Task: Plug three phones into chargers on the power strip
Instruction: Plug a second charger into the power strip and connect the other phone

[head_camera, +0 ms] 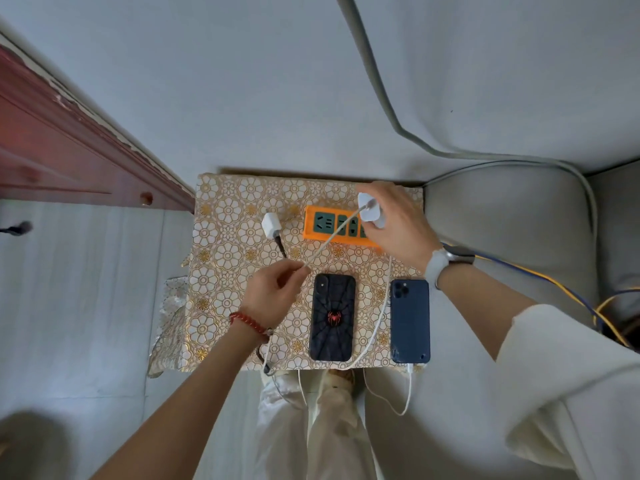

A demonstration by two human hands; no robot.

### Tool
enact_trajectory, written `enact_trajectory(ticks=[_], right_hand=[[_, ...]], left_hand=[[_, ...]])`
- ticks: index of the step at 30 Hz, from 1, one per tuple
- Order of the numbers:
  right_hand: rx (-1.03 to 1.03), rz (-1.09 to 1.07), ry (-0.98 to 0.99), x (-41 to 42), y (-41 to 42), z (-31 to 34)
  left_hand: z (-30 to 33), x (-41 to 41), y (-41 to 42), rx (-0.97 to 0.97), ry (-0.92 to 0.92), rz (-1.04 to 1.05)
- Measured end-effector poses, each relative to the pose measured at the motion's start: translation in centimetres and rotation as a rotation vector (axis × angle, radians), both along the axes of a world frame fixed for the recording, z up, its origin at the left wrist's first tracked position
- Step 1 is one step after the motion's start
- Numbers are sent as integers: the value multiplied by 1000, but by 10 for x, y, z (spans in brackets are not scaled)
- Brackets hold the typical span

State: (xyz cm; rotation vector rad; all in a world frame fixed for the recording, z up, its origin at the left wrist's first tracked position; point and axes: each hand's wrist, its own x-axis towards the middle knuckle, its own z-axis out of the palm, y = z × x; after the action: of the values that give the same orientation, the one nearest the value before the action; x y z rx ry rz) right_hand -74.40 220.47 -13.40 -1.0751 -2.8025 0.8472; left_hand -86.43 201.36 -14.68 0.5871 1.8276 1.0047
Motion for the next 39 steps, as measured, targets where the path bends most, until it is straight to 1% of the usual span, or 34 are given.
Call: enact_trajectory(ticks=[3, 6, 9, 12, 17, 22, 25, 29, 31, 33, 34, 35, 36, 37, 38, 39], right_hand=[[-101, -102, -29, 2, 4, -5], [-170, -85, -64, -2, -5, -12], [-100, -60, -142, -2, -5, -15], [-51, -70, -201, -1, -1, -15], [22, -70, -257, -7, -3, -22], [63, -89, -254, -6, -4, -26], [58, -84, -272, -8, -4, -26], [45, -54, -407, -10, -10, -24], [35, -108, -430, -5, -24, -17], [134, -144, -335, 9, -52, -6], [192, -148, -248, 17, -72, -1], [194, -158, -143, 27, -94, 5], [125, -173, -53, 35, -118, 11], [-12, -183, 5, 43, -142, 16], [-196, -184, 25, 47, -163, 20], [-402, -178, -2, 50, -182, 22]], left_hand=[[-5, -7, -16, -38, 99, 96], [-7, -9, -9, -9, 197, 204], [-6, -12, 0, 22, 272, 273], [-7, -14, 3, 44, 319, 243], [-9, -14, 6, 48, 336, 240], [-6, -14, 3, 44, 320, 241], [-1, -15, 0, 14, 247, 184], [0, -15, -19, -117, 105, 57], [-1, -15, -31, -198, 57, -17], [0, -18, -40, -273, 20, -112], [3, -19, -44, -294, -6, -142], [6, -20, -47, -303, -41, -157], [10, -21, -49, -302, -88, -158], [14, -20, -51, -293, -151, -143], [18, -20, -50, -279, -221, -117], [23, -18, -50, -264, -282, -85]])
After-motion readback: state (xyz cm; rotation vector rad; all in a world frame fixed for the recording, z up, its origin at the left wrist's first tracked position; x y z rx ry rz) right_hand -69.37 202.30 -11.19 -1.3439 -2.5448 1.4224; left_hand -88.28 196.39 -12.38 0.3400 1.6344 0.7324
